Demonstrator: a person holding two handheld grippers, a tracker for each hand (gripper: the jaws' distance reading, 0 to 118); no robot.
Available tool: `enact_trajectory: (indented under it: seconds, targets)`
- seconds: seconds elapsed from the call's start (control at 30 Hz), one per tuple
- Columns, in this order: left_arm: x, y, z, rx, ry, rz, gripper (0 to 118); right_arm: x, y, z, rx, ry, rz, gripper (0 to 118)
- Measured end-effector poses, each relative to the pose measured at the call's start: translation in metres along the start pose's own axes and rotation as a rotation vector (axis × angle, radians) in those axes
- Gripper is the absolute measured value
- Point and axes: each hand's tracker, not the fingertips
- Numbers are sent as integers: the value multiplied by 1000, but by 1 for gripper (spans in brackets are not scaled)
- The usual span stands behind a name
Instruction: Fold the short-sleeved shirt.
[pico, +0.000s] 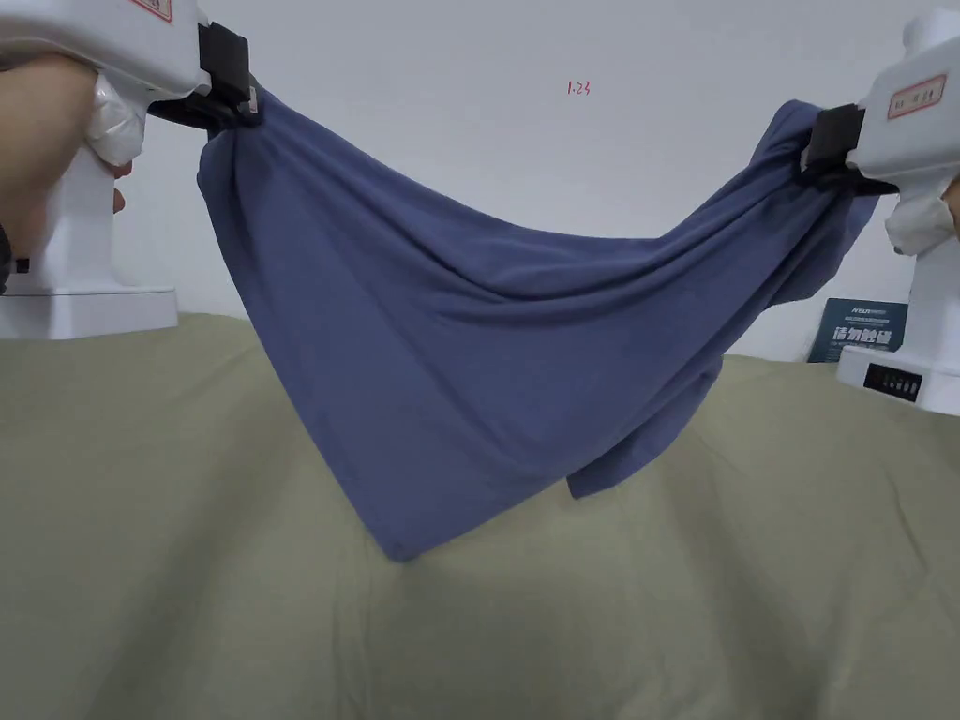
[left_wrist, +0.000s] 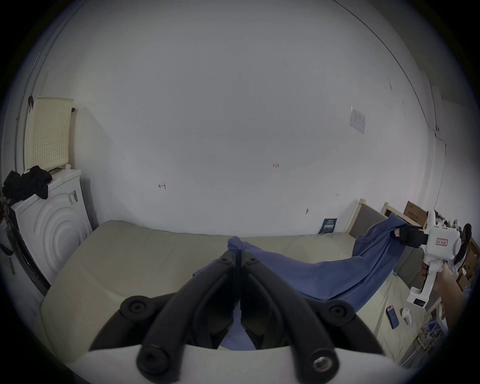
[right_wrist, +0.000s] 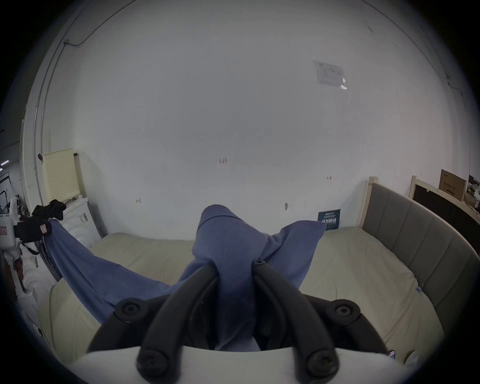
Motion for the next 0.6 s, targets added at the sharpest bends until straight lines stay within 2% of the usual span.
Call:
enact_trajectory:
  seconds: [0.37,0.53,0.6]
  targets:
    - [-17,1,-16,3,40,16,2,16,13,-13,33,-67,19,13]
    - [-15,-9,-13,24,31,-1,2,26,5,-20,56,-29,-11,13]
    - [-15,-20,-13,16,22,-22,2,27,-7,-19,37,-11,6,13]
